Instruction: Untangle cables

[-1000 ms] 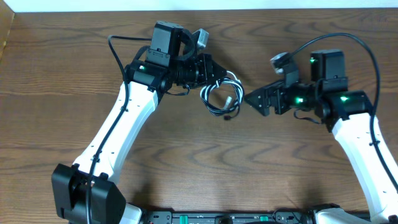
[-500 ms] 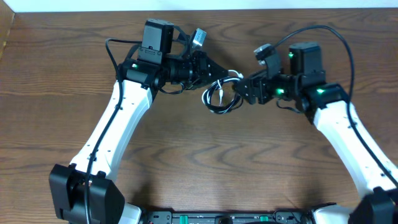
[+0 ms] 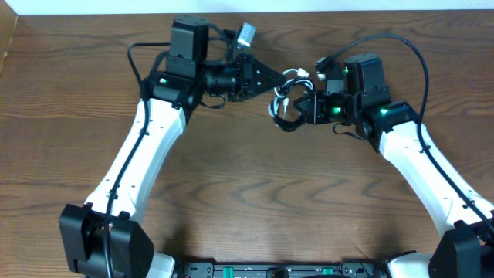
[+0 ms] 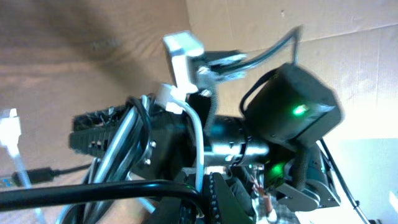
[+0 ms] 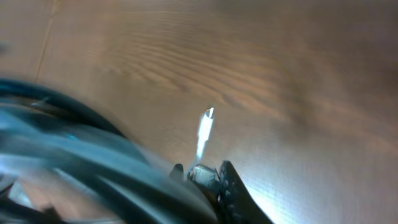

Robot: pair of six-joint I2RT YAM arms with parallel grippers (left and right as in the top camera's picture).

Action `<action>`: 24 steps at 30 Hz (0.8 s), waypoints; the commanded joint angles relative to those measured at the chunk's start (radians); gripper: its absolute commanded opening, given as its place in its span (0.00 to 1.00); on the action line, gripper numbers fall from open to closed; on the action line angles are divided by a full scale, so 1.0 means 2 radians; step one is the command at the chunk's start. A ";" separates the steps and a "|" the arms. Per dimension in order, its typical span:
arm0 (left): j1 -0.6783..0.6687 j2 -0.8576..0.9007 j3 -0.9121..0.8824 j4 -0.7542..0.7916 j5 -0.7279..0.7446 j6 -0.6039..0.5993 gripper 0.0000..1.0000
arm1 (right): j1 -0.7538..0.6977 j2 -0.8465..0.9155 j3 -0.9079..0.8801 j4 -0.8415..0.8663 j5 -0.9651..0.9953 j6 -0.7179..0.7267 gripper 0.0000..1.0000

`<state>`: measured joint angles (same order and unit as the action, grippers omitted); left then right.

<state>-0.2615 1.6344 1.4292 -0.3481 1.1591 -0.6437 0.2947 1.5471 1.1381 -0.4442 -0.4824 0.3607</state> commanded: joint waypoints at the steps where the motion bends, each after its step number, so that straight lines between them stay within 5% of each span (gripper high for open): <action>1: 0.019 -0.007 0.006 0.005 0.012 0.065 0.07 | -0.015 -0.001 0.006 -0.039 0.101 0.106 0.01; 8: 0.006 -0.007 0.002 -0.052 -0.076 0.167 0.07 | -0.035 -0.001 0.006 -0.100 0.114 0.145 0.01; 15: -0.048 -0.006 -0.007 -0.058 -0.096 0.196 0.07 | -0.036 -0.001 0.006 -0.120 0.114 0.175 0.01; 24: -0.113 0.010 -0.008 -0.085 -0.232 0.190 0.07 | -0.037 -0.001 0.006 -0.120 0.092 0.183 0.01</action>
<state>-0.4492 1.6356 1.4139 -0.5179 0.8158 -0.2832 0.2317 1.5425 1.1507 -0.6853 -0.3061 0.6918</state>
